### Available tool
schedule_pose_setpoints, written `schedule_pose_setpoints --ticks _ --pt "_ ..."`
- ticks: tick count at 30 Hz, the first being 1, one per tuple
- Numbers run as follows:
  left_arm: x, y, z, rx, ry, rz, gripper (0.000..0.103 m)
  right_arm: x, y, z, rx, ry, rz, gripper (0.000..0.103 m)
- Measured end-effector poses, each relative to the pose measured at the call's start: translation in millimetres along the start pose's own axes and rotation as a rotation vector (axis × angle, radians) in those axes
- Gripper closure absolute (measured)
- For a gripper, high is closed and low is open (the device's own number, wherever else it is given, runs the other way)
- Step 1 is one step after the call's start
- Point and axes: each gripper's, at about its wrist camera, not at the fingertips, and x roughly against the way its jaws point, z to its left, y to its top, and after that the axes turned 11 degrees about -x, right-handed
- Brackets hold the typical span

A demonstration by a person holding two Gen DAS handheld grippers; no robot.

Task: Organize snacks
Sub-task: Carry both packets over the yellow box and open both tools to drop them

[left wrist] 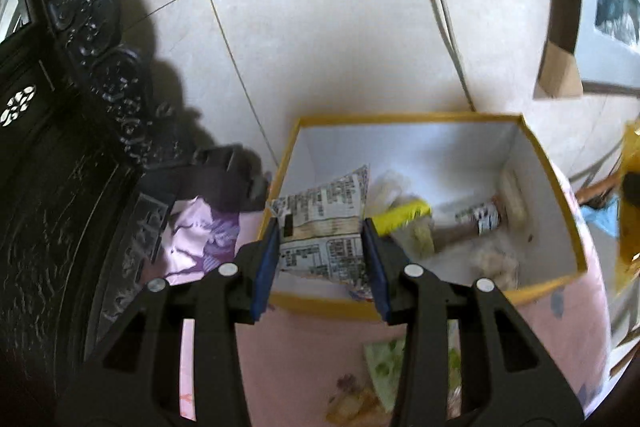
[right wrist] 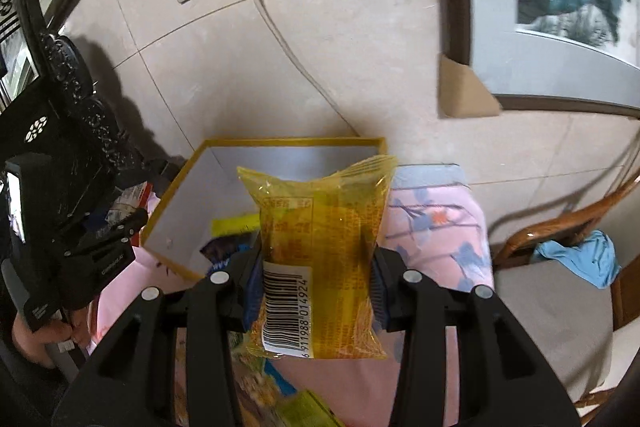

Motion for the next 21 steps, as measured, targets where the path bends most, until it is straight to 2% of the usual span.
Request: schedule_pose_setpoints --ticks 8,17,19,20,21 --pt "-15 16 0 0.041 -0.036 -0.018 0.063 -46 13 5 0.000 -0.034 0.060 0.060" --pt "-24 21 0 0.043 -0.042 -0.014 0.060 -60 8 2 0.003 -0.064 0.085 0.059" --pt "-27 20 -2 0.039 -0.056 -0.005 0.029 -64 8 0 -0.005 -0.088 0.100 0.050" --pt "-25 19 -2 0.049 -0.041 -0.015 0.009 -65 8 -1 -0.009 -0.080 0.104 0.027" --pt "-21 17 -1 0.059 -0.018 -0.041 0.007 -65 8 -1 -0.012 -0.076 0.102 0.012"
